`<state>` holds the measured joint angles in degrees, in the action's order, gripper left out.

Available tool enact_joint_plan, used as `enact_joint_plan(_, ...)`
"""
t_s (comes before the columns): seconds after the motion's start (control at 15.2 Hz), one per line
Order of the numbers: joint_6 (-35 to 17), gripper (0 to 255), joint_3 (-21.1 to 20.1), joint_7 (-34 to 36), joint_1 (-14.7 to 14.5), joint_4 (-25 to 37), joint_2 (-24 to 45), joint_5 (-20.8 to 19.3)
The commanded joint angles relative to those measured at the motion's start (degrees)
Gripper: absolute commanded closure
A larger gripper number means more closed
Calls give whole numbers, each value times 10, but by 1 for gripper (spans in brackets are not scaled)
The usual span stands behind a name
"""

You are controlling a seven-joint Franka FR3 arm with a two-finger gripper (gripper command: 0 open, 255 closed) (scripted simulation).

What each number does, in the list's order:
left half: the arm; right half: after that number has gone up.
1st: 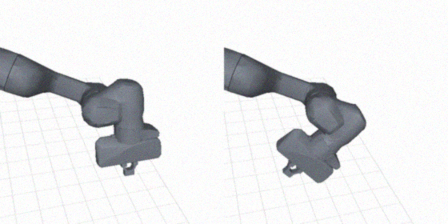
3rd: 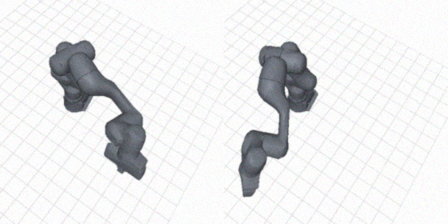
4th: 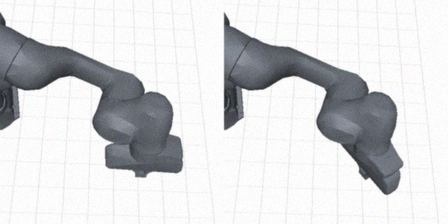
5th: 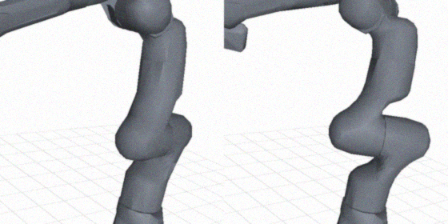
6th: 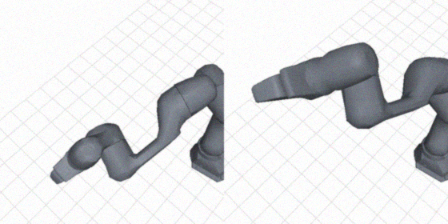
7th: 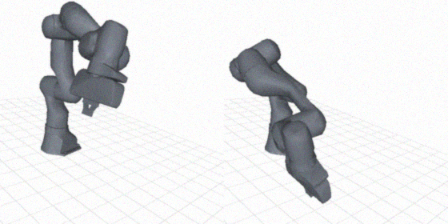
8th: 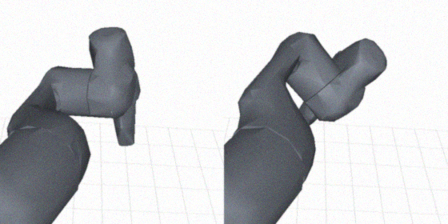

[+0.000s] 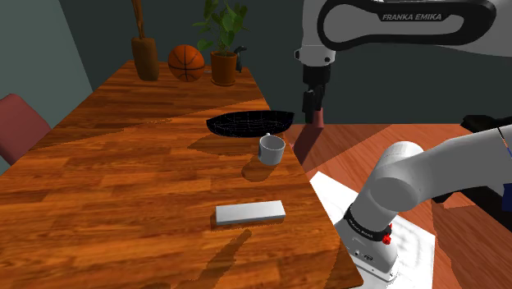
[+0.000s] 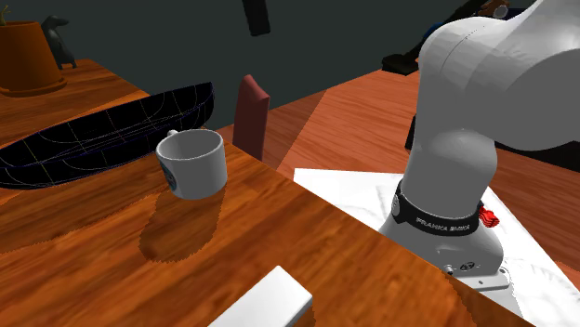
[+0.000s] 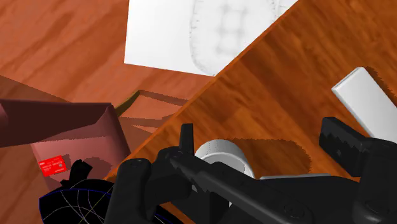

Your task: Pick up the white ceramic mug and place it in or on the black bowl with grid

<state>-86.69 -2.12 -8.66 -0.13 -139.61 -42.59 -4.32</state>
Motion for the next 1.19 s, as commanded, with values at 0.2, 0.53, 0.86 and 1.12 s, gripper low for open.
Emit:
enact_joint_plan(0.2,-66,0,-10,27,0,-26,32,12)
enact_joint_plan(0.53,-179,0,-26,70,0,-52,104,28)
enact_joint_plan(0.86,-289,0,-42,112,2,-54,196,37)
enact_joint_plan(1.12,-355,0,-52,139,4,-44,261,37)
